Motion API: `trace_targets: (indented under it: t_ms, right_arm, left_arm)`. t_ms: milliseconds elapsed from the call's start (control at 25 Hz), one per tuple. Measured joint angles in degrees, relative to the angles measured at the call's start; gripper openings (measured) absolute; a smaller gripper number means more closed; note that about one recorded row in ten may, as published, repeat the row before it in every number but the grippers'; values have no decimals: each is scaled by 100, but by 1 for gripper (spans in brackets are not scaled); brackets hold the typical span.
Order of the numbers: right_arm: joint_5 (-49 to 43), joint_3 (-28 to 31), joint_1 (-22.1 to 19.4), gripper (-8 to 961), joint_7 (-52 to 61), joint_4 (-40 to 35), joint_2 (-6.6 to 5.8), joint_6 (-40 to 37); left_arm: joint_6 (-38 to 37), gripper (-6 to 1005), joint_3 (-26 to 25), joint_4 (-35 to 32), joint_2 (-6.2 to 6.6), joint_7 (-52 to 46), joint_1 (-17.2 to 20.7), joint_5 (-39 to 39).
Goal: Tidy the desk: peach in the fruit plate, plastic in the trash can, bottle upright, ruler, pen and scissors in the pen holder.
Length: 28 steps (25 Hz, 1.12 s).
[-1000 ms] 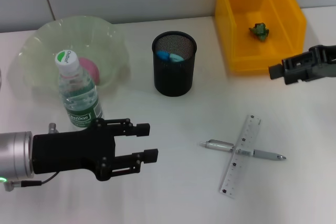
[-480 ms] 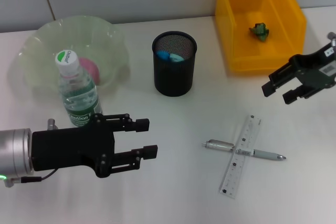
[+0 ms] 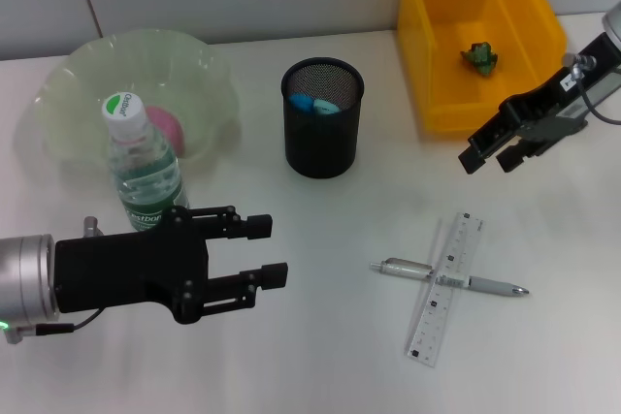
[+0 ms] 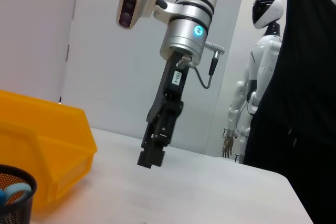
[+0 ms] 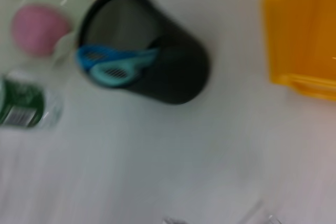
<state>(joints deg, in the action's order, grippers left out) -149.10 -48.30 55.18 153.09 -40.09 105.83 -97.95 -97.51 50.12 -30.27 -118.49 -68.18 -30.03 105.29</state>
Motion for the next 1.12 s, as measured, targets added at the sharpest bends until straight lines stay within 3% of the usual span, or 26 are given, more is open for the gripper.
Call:
trace_targets:
  t_ms: [320,480,720,960,1120]
  right_arm:
    - [-71,-422,52,630,-1725,-165,-22,-84]
    - [-135,-1005,49,630,-2318,-386,85,-56]
    - [-325,-1706,57,630,-3053,-895,415,-40]
    - [-782,-1881,5,630,-4052,-1714,889,-187]
    - [-796,-2123,-7,629,-4581,-1889,1024,-351]
  left_arm:
    - [15,590,-141,48,-3,-74,95,-121]
    - [11,590,-128,54,-9,-77,161,-196]
    - [126,591,-107,65,-13,-58,267,-236]
    - [193,591,-147,37,-2,-244,286,-238]
    - [363,591,-154,64,-2,-370,288,-250]
